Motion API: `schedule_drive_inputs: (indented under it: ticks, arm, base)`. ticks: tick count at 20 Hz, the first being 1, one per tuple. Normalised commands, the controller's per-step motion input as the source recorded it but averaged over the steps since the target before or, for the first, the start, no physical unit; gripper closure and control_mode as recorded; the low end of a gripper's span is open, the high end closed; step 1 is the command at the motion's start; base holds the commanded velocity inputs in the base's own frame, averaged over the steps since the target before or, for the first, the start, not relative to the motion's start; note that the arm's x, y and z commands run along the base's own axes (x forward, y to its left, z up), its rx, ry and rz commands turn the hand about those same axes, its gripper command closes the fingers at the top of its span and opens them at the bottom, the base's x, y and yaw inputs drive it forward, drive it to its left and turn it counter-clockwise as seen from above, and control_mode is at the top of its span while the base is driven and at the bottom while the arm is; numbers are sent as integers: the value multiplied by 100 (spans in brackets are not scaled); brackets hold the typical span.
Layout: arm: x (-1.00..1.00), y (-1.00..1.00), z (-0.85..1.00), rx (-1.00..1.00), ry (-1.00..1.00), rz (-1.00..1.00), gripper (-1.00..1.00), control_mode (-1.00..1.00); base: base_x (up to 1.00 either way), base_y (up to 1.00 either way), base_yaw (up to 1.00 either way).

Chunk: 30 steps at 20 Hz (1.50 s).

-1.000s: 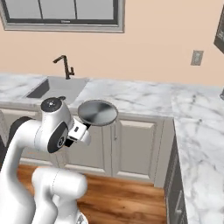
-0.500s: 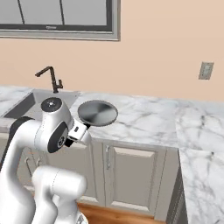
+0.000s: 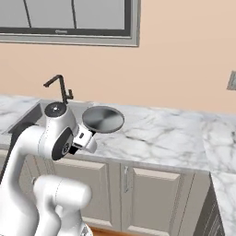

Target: Move the pot and pan from the stove into the sink.

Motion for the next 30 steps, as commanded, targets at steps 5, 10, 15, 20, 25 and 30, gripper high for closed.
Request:
schedule_drive_inputs:
  ticks: [5,10,15,20,25,30]
  arm:
    - [0,0,0,0,0,0,100,100]
    - [0,0,0,0,0,0,100,100]
    - [0,0,0,0,0,0,100,100]
    - [33,17,-2,-3,5,1,100,-100]
    - [59,14,0,-2,17,7,100,-100]
    - [53,-1,0,0,17,20,100,-100]
  base:
    - [10,73,0]
    - [0,71,0]
    - [-10,48,2]
    - [0,0,0]
    - [0,0,0]
    - [0,0,0]
